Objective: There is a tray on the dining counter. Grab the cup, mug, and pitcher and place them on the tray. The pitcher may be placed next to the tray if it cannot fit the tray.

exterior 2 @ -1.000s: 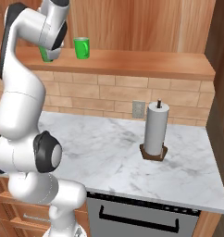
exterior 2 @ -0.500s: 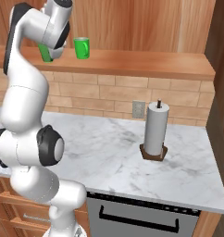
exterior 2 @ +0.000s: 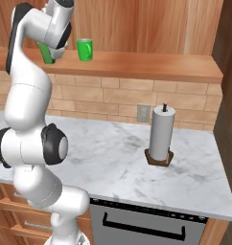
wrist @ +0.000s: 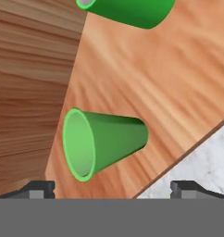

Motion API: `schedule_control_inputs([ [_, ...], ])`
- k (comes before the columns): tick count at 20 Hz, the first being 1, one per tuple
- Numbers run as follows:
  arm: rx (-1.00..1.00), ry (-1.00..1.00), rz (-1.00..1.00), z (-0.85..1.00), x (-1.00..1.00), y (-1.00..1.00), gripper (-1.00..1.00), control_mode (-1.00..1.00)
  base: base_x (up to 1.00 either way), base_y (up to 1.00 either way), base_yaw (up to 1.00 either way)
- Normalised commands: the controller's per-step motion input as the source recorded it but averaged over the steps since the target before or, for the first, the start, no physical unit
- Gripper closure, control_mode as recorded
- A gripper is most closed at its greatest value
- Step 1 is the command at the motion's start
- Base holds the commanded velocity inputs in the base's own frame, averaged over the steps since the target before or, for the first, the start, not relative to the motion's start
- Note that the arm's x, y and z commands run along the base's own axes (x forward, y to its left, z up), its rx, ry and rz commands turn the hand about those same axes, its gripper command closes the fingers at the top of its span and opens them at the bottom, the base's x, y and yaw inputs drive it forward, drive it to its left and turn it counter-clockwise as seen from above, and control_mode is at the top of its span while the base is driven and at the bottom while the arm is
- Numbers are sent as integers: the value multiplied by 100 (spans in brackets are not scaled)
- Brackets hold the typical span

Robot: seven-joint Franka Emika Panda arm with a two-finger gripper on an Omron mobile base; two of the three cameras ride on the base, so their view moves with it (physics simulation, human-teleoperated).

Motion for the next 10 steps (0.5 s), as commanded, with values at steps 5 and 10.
schedule_control_inputs([
  [5,0,0,1,-8,19,8,-100,-100,0,0,0],
  [10,0,0,1,-10,4,1,-100,-100,0,0,0],
])
